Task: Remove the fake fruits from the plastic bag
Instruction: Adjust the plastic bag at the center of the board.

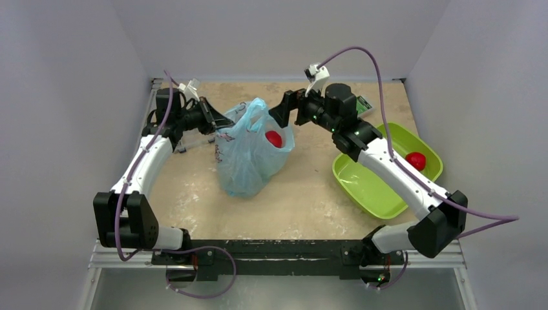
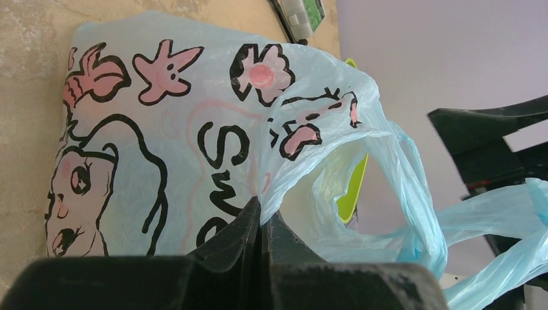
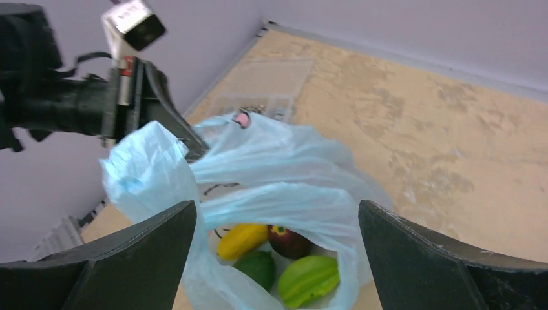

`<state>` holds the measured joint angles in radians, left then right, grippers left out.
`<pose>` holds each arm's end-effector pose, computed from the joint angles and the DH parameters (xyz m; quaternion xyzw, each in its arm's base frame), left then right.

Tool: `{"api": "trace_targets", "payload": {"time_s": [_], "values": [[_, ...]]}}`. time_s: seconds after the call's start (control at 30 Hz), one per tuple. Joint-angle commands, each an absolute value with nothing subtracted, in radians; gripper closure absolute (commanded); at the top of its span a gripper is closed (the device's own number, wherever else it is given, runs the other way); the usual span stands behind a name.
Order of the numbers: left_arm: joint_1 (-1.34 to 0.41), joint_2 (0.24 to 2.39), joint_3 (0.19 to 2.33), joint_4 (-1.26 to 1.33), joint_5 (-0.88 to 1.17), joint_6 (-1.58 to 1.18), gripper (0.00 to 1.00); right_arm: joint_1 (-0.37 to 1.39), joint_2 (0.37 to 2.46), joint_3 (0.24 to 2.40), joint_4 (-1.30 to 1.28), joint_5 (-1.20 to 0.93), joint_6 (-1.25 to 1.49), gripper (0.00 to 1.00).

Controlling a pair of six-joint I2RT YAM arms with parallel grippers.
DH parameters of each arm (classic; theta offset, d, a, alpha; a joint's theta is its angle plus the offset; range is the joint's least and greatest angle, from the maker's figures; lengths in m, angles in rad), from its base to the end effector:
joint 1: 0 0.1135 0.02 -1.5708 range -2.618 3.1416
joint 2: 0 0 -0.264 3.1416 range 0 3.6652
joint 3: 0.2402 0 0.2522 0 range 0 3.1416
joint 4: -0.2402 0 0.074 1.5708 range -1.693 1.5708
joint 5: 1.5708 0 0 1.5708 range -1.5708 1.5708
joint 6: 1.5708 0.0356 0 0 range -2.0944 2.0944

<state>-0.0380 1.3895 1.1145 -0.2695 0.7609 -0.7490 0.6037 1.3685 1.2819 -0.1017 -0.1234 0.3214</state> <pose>0.3086 -0.0363 0.3127 -0.1106 0.8218 -0.4736 0.2969 0.2639 0.1873 0.3902 -0.1471 0.7558 0.3264 0.5482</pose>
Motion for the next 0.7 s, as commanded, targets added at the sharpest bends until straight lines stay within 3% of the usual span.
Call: {"api": "trace_targets", "payload": {"time_s": [0.0,0.23,0.3,0.37,0.4,0.57,0.67], "values": [[-0.043,1.377,1.126,-0.241,0.788,-0.747,1.00,0.606,1.417,1.395,-0.063,-0.310,0.274,0.01],[-0.043,1.383,1.131,-0.243,0.791,-0.743,1.00,0.608,1.489,1.466,0.049,-0.567,0.297,0.02],[-0.043,1.385,1.131,-0.242,0.793,-0.744,1.00,0.614,1.513,1.475,0.079,-0.612,0.322,0.08],[-0.043,1.384,1.131,-0.241,0.792,-0.743,1.00,0.630,1.527,1.480,0.090,-0.645,0.326,0.25],[-0.043,1.384,1.131,-0.242,0.791,-0.741,1.00,0.642,1.521,1.474,0.098,-0.655,0.326,0.29],[-0.042,1.388,1.132,-0.244,0.789,-0.741,1.00,0.740,1.476,1.423,0.119,-0.623,0.298,0.29],[-0.042,1.387,1.132,-0.243,0.787,-0.739,1.00,0.813,1.480,1.398,0.107,-0.604,0.291,0.39]]}}
